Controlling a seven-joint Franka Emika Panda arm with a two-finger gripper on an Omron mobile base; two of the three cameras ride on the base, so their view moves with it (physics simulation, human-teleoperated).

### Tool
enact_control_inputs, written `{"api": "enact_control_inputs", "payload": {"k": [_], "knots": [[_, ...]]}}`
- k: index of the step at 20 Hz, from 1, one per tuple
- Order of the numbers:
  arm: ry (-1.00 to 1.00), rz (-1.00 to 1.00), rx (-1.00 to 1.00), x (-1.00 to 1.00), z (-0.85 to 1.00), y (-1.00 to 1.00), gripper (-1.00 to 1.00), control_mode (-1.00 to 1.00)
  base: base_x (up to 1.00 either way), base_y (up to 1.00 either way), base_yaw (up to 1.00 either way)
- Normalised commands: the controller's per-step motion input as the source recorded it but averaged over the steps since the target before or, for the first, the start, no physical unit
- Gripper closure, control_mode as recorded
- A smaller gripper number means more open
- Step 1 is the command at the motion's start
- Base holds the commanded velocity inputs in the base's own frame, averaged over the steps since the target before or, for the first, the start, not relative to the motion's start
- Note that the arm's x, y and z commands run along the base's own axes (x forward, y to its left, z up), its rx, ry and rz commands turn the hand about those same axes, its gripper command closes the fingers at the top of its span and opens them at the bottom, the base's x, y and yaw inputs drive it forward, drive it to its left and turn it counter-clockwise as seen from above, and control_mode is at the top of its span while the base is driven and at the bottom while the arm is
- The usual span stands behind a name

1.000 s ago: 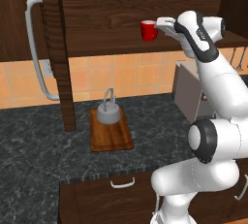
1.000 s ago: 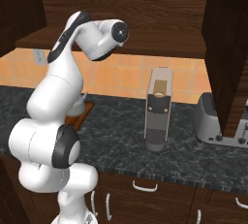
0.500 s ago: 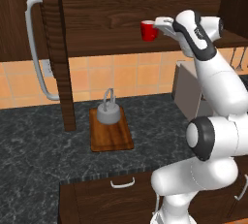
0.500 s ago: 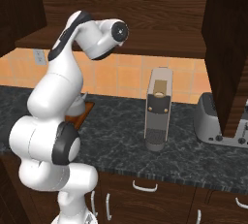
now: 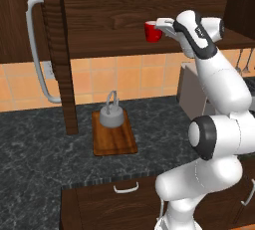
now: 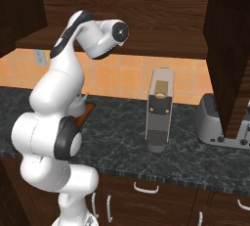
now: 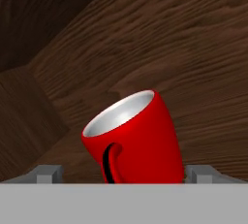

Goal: Pick the kettle from the counter and place it on the tray. Then pick the mug from the cabinet and place it on the tray. Then close the cabinet doors.

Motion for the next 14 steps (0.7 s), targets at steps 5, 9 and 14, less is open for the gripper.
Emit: {"api": "enact_control_inputs", "payload": {"k": [5, 9, 14], "knots": [[0.0, 0.0, 0.0, 0.12, -0.02, 0.0, -1.0, -1.0, 0.0, 0.0, 0.0], [0.0, 0.0, 0.0, 0.05, -0.01, 0.0, -1.0, -1.0, 0.0, 0.0, 0.0], [0.0, 0.0, 0.0, 0.01, 0.0, 0.0, -1.0, -1.0, 0.0, 0.0, 0.0]]}}
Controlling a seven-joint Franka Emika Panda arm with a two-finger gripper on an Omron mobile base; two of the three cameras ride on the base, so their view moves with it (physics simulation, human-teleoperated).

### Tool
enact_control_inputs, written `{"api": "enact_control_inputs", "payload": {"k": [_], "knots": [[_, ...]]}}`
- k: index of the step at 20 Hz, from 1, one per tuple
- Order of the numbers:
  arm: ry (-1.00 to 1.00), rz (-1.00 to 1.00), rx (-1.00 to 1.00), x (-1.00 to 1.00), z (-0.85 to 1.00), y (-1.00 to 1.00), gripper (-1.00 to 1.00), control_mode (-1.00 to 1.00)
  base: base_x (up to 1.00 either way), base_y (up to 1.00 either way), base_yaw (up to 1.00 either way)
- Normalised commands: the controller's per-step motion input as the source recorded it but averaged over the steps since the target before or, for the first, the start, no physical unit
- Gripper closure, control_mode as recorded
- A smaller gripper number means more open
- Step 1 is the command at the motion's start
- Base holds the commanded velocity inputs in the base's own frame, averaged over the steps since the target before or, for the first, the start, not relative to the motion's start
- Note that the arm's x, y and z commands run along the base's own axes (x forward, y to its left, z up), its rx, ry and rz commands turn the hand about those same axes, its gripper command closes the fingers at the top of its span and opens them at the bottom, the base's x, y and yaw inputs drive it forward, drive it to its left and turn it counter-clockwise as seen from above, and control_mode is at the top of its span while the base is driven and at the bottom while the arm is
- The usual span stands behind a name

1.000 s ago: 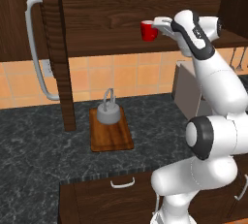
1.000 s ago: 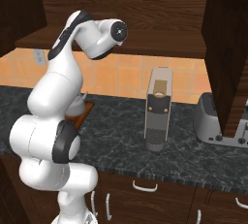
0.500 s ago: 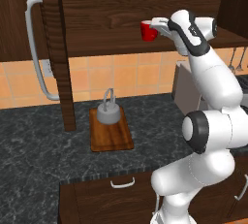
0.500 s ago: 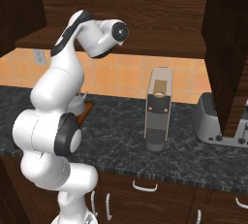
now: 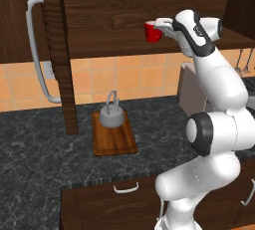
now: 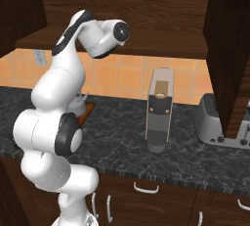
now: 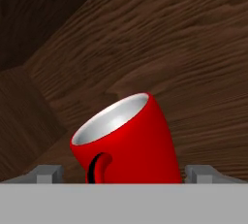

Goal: Pick the kettle from the counter and place it on the tray. Then pick the mug from the cabinet and place it on the tray. Then close the cabinet doors.

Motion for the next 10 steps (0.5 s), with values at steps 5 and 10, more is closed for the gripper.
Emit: {"api": "enact_control_inputs", "payload": {"k": [5, 10], "knots": [[0.0, 0.0, 0.0, 0.0, -0.01, 0.01, 1.0, -1.0, 0.0, 0.0, 0.0], [0.0, 0.01, 0.01, 0.0, 0.0, 0.0, 1.0, -1.0, 0.0, 0.0, 0.0]]}}
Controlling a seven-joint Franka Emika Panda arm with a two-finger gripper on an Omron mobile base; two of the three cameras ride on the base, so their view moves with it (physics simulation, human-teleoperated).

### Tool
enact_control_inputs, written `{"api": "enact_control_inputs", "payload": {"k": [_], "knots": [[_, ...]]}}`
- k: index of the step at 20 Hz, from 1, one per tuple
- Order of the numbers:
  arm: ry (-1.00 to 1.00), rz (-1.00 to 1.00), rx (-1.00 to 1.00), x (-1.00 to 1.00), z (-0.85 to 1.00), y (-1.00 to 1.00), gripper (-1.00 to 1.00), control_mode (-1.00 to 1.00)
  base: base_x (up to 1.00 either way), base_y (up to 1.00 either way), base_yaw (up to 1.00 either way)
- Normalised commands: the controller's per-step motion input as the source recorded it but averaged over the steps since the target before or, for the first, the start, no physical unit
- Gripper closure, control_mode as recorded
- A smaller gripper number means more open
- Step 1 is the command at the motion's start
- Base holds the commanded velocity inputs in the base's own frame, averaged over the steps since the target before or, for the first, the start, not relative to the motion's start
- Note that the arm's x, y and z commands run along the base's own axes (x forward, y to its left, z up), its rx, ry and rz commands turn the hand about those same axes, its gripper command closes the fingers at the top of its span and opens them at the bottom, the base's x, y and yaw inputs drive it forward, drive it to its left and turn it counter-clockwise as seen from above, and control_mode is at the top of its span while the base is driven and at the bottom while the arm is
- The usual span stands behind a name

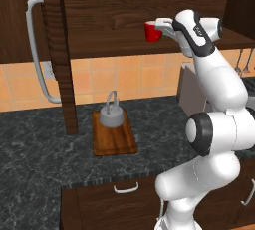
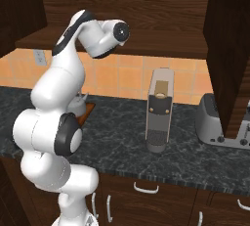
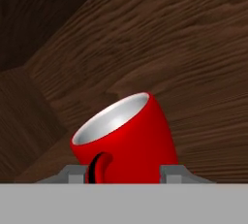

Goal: Pick the kettle from the counter and place it on the tray. Then pick the mug from the cabinet and place it on the tray. Then close the cabinet doors.

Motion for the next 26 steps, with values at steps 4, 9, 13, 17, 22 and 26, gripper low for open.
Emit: {"api": "enact_control_inputs", "payload": {"k": [4, 9, 13, 17, 22, 26], "knots": [[0.0, 0.0, 0.01, 0.0, 0.0, 0.0, 1.0, -1.0, 0.0, 0.0, 0.0], [0.0, 0.0, 0.0, 0.0, 0.0, 0.0, 1.0, -1.0, 0.0, 0.0, 0.0], [-0.09, 0.0, 0.03, -0.72, 0.06, 0.0, 1.0, -1.0, 0.0, 0.0, 0.0], [-0.16, 0.0, 0.02, -1.0, 0.01, 0.01, 1.0, -1.0, 0.0, 0.0, 0.0], [-0.09, 0.0, 0.0, -0.82, 0.11, 0.07, 1.0, -1.0, 0.0, 0.0, 0.0], [0.0, 0.0, 0.0, -0.98, 0.17, 0.1, 1.0, -1.0, 0.0, 0.0, 0.0]]}}
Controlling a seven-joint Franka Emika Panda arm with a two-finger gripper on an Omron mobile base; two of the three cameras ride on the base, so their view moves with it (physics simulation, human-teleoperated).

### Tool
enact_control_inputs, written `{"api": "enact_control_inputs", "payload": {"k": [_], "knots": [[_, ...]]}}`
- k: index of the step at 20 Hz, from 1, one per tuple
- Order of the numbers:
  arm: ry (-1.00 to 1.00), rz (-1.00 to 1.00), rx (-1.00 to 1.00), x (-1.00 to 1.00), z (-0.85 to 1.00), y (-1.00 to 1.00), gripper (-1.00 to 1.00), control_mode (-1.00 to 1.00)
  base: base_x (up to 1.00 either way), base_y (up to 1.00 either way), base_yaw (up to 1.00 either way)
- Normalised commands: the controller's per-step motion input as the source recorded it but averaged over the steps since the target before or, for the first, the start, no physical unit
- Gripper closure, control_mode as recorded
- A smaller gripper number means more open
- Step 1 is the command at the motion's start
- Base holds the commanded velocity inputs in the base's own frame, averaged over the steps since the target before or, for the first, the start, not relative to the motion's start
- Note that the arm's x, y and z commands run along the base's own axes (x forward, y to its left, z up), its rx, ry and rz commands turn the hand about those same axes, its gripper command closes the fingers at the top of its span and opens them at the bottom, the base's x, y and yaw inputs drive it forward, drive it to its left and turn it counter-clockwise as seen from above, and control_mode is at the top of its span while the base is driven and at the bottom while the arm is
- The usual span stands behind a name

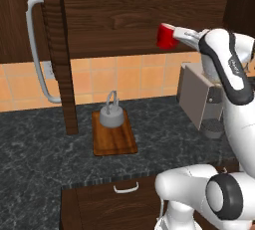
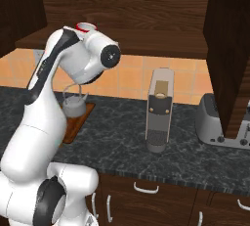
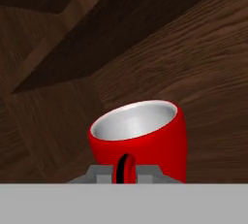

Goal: Pick the kettle from the counter and place it on the tray. Then pick the mug from the cabinet and place it on the tray. Then close the cabinet doors.

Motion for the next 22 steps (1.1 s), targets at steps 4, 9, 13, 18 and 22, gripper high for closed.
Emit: {"api": "enact_control_inputs", "payload": {"k": [4, 9, 13, 18, 22], "knots": [[0.0, 0.01, 0.0, -1.0, -0.06, 0.24, 1.0, -1.0, 0.0, 0.0, 0.0], [-0.01, 0.07, -0.07, -1.0, -0.55, 0.42, 1.0, -1.0, 0.0, 0.0, 0.0], [0.0, 0.18, -0.03, -0.84, -0.93, 0.48, 1.0, -1.0, 0.0, 0.0, 0.0], [0.19, 0.43, 0.0, 0.08, -1.0, 0.45, 1.0, -1.0, 0.0, 0.0, 0.0], [0.12, 0.59, 0.05, 0.52, -0.94, 0.38, 1.0, -1.0, 0.0, 0.0, 0.0]]}}
